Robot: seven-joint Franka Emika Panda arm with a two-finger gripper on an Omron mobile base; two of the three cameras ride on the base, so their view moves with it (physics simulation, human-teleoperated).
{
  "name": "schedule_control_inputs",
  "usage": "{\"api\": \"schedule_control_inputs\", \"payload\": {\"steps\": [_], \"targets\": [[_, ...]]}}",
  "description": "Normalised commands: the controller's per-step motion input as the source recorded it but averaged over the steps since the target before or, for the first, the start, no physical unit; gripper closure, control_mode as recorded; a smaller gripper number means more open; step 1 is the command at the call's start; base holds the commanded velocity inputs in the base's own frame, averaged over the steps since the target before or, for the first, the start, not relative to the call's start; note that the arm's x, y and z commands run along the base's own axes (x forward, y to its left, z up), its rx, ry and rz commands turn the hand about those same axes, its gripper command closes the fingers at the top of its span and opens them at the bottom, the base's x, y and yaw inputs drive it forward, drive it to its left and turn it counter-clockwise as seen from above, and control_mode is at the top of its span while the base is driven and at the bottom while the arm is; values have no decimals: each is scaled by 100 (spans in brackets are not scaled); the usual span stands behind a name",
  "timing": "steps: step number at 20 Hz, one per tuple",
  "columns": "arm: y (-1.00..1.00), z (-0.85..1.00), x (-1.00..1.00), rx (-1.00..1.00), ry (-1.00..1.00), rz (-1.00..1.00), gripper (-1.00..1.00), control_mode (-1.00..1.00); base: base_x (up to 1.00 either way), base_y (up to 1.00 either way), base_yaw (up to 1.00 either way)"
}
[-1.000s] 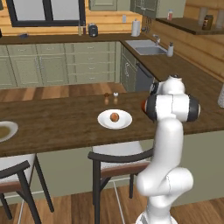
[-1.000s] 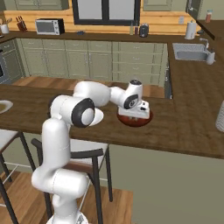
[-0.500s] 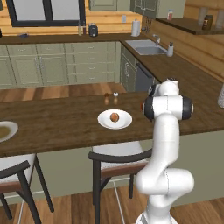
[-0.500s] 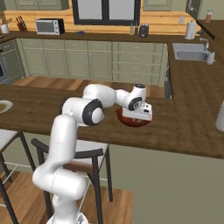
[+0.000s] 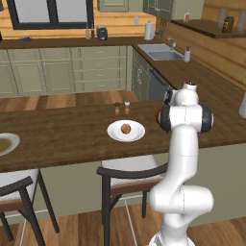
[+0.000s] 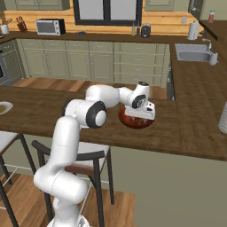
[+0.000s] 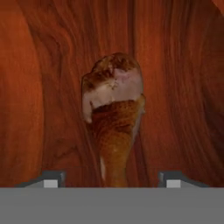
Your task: Pick the chicken drumstick and onion from their plates and place them in the bowl. Then put the bowl in the fridge.
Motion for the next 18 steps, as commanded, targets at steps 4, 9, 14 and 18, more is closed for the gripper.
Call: {"api": "schedule_control_inputs", "payload": {"steps": [4, 9, 14, 18], "targets": [[76, 66, -31, -3, 4, -1, -100, -100, 0, 0, 0], [100, 40, -49, -2, 10, -1, -100, -100, 0, 0, 0], [100, 15, -48, 0, 10, 0, -100, -100, 0, 0, 0], [100, 0, -7, -5, 3, 0, -100, -100, 0, 0, 0]]}}
